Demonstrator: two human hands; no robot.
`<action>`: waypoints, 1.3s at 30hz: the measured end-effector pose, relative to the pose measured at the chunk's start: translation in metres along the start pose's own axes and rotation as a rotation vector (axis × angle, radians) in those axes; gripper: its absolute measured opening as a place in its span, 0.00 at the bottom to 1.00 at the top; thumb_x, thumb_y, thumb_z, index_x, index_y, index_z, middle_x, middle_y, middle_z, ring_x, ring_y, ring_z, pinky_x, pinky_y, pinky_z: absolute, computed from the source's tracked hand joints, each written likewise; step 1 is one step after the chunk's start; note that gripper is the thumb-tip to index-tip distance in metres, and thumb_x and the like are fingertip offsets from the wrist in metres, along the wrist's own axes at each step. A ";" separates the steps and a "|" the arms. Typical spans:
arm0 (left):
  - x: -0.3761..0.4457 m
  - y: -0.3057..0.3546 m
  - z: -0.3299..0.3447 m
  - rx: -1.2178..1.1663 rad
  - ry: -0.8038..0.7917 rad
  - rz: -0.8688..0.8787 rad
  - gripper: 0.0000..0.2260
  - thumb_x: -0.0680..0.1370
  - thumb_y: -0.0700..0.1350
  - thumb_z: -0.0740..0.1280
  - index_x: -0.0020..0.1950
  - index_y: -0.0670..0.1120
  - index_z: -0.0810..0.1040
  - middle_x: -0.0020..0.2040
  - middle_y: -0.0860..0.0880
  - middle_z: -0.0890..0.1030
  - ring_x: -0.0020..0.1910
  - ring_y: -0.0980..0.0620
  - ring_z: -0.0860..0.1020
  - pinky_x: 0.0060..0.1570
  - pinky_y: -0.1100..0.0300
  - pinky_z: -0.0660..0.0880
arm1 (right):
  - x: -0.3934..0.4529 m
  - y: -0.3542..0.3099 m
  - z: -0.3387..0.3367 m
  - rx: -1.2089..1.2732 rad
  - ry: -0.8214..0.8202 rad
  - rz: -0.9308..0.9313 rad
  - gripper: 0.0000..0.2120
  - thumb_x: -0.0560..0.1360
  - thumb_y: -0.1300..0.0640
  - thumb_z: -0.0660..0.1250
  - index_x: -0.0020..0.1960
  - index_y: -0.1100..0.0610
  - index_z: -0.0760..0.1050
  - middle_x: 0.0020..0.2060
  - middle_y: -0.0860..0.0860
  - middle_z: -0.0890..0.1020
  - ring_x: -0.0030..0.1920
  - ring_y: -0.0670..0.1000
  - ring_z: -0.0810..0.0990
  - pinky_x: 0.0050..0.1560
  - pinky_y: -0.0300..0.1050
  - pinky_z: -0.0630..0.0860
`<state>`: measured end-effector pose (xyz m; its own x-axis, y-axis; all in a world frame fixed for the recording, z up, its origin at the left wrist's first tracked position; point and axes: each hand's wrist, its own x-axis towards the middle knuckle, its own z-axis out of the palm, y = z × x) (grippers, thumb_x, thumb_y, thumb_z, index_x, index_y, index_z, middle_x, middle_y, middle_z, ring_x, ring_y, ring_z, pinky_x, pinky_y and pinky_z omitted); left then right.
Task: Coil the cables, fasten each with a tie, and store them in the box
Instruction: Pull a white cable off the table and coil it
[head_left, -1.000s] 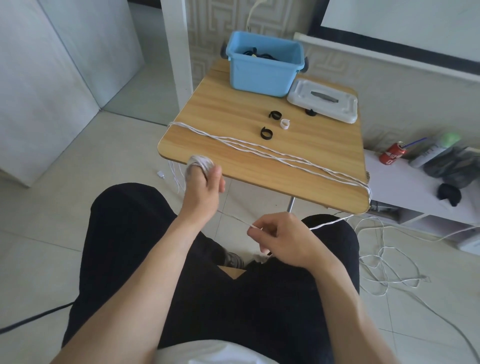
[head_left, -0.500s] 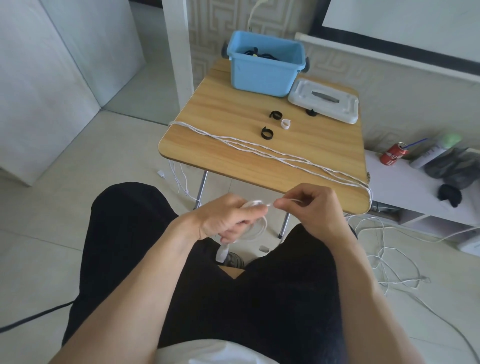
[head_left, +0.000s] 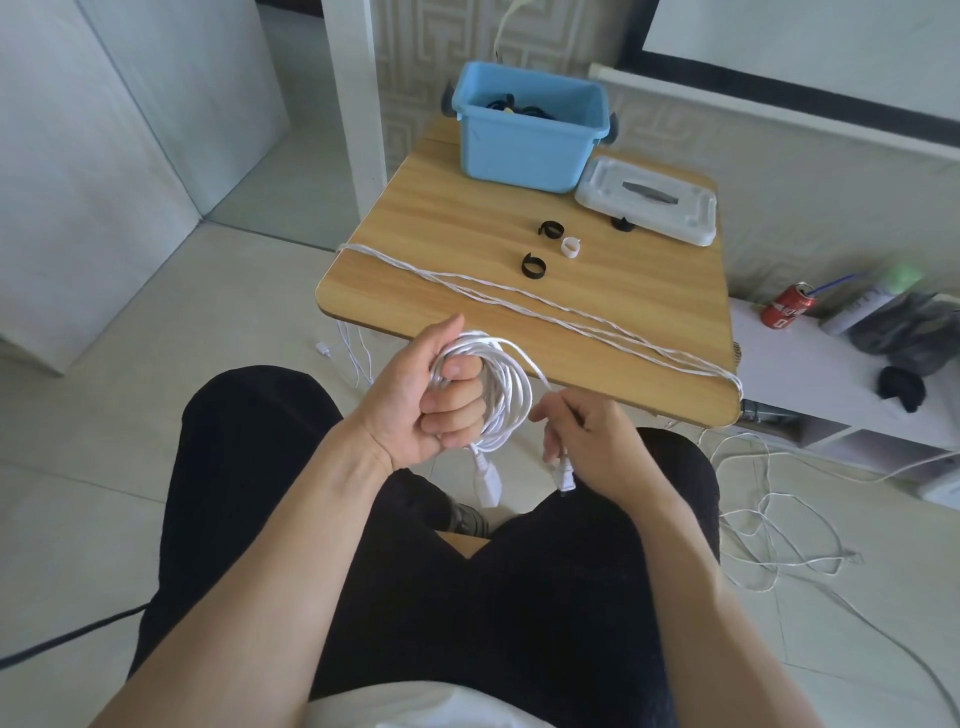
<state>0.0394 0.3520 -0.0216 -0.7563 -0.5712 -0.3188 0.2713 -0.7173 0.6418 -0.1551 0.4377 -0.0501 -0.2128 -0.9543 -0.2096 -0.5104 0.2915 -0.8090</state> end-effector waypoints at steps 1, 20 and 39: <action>0.000 0.000 -0.001 -0.013 0.021 -0.004 0.25 0.81 0.59 0.54 0.27 0.49 0.65 0.18 0.54 0.58 0.16 0.56 0.58 0.18 0.64 0.61 | 0.000 -0.001 0.003 0.005 -0.008 0.014 0.16 0.85 0.49 0.59 0.45 0.51 0.81 0.31 0.51 0.82 0.31 0.45 0.78 0.40 0.44 0.76; 0.022 -0.017 -0.010 -0.096 0.523 0.479 0.10 0.85 0.43 0.58 0.43 0.45 0.67 0.37 0.50 0.72 0.33 0.52 0.72 0.45 0.55 0.73 | -0.020 -0.014 0.045 -0.076 -0.188 0.102 0.10 0.82 0.55 0.63 0.57 0.53 0.83 0.36 0.47 0.85 0.33 0.44 0.83 0.40 0.37 0.81; 0.008 -0.019 0.004 0.828 0.187 0.187 0.14 0.86 0.44 0.56 0.46 0.38 0.72 0.33 0.53 0.78 0.33 0.58 0.77 0.41 0.64 0.74 | -0.027 -0.043 0.022 0.128 0.201 -0.132 0.05 0.76 0.50 0.74 0.43 0.51 0.85 0.30 0.49 0.84 0.28 0.46 0.79 0.31 0.40 0.75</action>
<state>0.0257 0.3631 -0.0337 -0.6127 -0.7592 -0.2197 -0.1934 -0.1256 0.9731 -0.1092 0.4499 -0.0220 -0.3190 -0.9477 0.0046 -0.4378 0.1430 -0.8876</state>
